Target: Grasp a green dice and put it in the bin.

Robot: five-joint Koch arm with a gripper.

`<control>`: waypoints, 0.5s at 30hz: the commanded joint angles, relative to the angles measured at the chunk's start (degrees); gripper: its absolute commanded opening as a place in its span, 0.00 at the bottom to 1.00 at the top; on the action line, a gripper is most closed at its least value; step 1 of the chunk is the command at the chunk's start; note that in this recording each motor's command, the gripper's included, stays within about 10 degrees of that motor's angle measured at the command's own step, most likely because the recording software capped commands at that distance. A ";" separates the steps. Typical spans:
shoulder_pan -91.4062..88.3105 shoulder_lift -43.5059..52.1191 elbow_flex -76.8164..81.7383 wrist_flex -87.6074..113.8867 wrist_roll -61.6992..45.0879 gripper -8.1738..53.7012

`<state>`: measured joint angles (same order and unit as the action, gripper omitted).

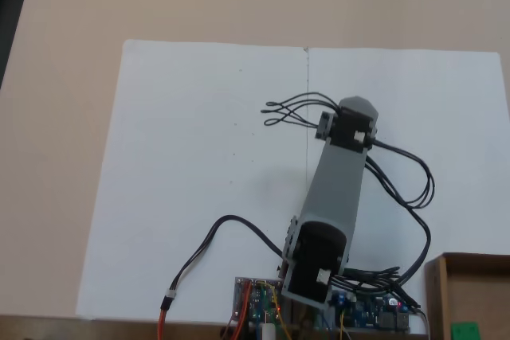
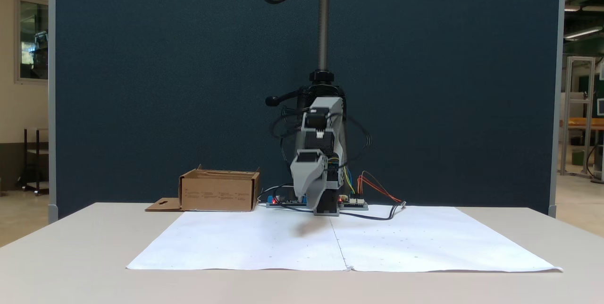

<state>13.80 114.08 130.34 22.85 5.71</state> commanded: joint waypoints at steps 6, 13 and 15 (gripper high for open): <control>-1.32 4.48 16.35 -21.07 -4.66 0.84; -8.61 16.26 34.19 -40.50 -11.51 0.84; -9.05 19.69 37.53 -47.44 -11.87 0.84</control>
<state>5.36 129.20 167.08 -18.81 -2.29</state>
